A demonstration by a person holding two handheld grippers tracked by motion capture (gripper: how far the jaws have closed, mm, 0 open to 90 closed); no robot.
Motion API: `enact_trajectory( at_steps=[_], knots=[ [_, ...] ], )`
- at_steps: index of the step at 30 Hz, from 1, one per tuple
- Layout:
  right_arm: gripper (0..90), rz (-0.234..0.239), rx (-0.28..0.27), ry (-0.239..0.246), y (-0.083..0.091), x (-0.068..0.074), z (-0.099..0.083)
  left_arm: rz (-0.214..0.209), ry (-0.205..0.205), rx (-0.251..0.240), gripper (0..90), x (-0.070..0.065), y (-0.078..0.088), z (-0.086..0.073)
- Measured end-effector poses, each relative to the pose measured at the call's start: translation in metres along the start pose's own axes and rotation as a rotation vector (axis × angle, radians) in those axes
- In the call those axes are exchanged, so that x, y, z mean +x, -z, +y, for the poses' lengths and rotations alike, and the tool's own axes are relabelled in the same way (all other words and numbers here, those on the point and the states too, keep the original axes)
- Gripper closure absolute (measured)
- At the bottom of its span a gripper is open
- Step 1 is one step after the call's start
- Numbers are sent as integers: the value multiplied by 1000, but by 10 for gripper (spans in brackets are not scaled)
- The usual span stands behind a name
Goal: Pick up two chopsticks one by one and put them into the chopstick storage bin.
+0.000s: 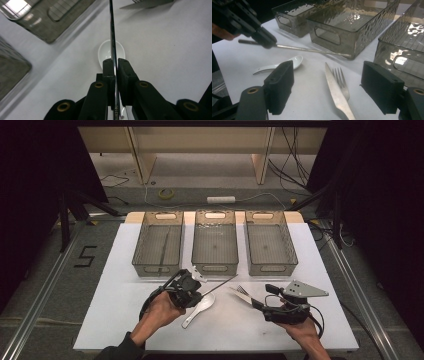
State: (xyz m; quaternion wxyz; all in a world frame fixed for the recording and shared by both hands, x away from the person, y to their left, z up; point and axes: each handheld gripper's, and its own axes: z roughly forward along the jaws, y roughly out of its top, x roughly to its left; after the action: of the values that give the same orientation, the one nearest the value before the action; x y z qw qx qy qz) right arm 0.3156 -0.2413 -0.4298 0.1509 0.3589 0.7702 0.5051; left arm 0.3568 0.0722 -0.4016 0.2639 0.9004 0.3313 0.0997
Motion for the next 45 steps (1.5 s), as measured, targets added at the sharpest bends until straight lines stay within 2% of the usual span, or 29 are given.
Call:
enact_trajectory(
  at_steps=[8, 12, 14, 19, 25, 39, 45],
  knots=[
    [273, -1, 1, -1, 0, 0, 0, -20, 30, -92, 846, 9, 27, 4],
    [273, -2, 2, -6, 0, 0, 0, -11, 38, -131, 845, 16, 40, 7],
    [273, -3, 0, -5, 0, -1, 0, 7, 51, -160, 846, 20, 46, 9],
    [273, -6, -1, -5, 1, -1, 0, 51, 90, -214, 846, 40, 59, 15],
    [273, -8, -2, -8, 1, -2, 0, 101, 178, -276, 846, 73, 65, 19],
    [273, -5, -2, -9, 1, -2, 0, 216, 358, -277, 845, 146, 51, 9],
    [273, -3, -3, -6, 1, -2, 0, 248, 420, -278, 845, 170, 48, 1]
  ],
)
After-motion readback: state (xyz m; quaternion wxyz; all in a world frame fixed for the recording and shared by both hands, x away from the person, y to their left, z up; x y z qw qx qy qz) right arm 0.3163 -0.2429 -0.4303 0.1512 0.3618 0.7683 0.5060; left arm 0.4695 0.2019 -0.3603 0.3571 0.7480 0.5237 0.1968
